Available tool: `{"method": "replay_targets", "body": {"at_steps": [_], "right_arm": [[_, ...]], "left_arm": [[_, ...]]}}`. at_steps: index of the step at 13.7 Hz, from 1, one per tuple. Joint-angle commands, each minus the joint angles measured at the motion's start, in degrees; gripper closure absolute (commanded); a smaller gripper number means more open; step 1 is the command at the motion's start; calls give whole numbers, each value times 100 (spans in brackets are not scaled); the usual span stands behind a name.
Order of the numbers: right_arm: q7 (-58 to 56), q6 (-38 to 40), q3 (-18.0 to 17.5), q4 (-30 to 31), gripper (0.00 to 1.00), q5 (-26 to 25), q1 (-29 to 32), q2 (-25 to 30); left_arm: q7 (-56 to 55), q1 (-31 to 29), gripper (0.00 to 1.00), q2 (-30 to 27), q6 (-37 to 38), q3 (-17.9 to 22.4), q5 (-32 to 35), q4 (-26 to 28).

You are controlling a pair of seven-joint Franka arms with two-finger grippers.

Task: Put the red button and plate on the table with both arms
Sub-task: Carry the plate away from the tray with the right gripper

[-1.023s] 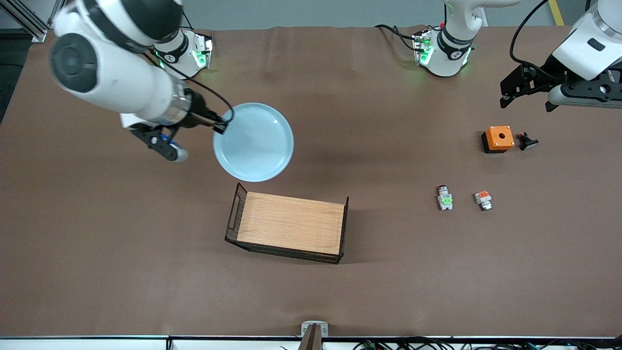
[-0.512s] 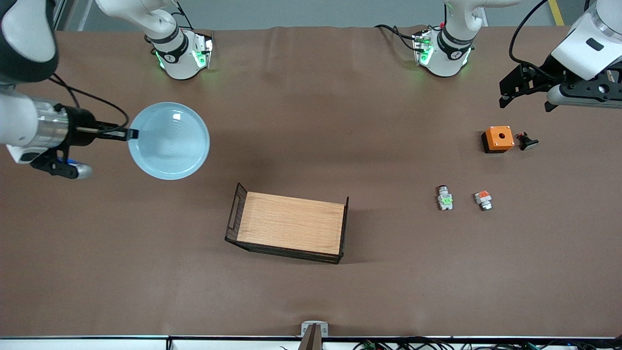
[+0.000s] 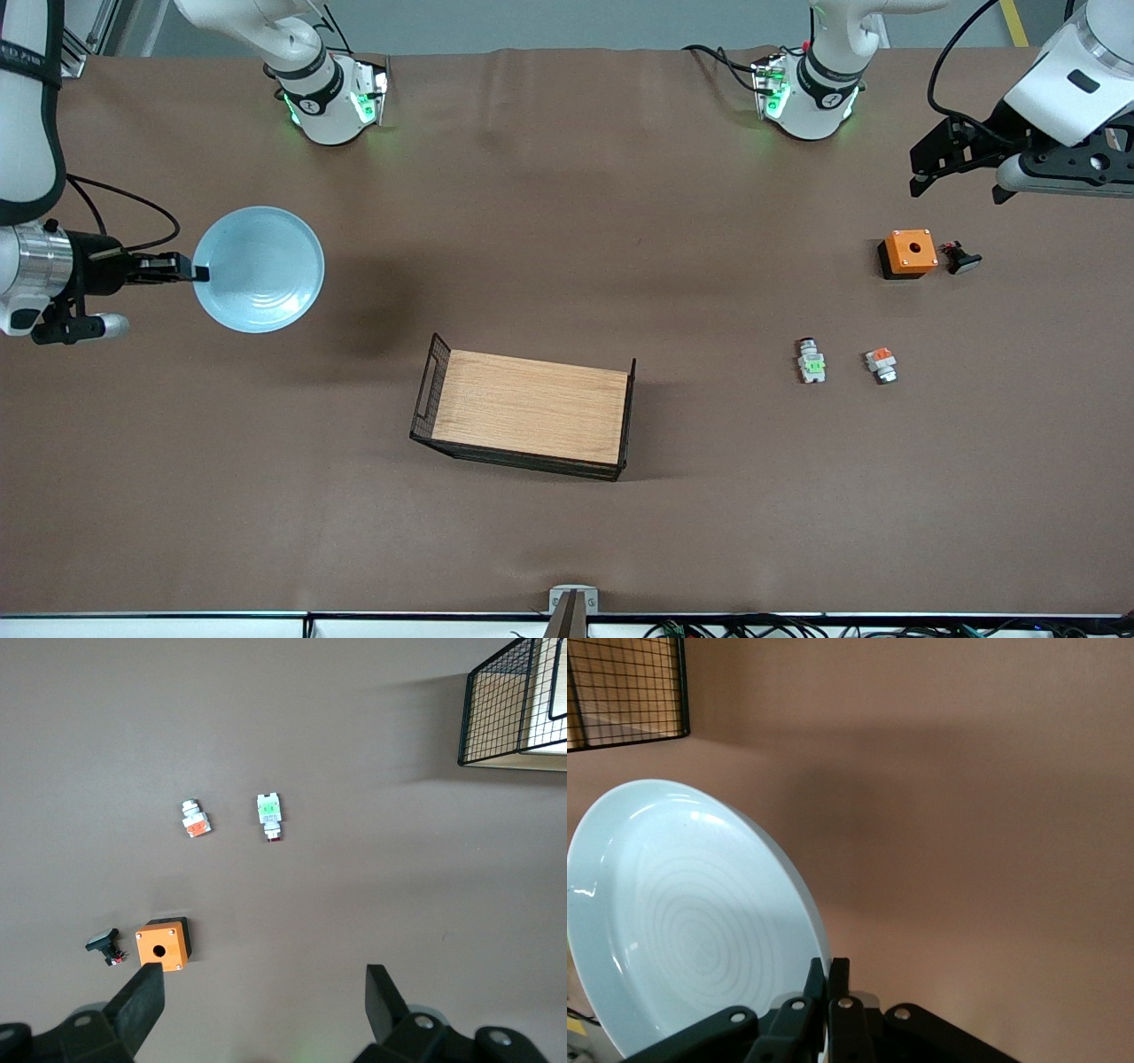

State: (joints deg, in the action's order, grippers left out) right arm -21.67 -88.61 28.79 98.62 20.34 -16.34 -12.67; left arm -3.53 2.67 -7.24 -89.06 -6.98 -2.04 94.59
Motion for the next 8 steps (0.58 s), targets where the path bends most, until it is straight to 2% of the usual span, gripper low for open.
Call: {"method": "replay_targets", "body": {"at_steps": [1, 5, 8], "right_arm": [[-1072, -593, -40, 315, 99, 76, 280, -182], [-2506, -1323, -75, 315, 99, 181, 798, -989], [-3192, -1641, -102, 298, 99, 645, 1018, -1499]], "left_arm": [[133, -30, 0, -138, -41, -14, -16, 112], [142, -38, 0, -146, -41, -14, -16, 112], [353, -47, 0, -146, -23, -5, -16, 112]]}}
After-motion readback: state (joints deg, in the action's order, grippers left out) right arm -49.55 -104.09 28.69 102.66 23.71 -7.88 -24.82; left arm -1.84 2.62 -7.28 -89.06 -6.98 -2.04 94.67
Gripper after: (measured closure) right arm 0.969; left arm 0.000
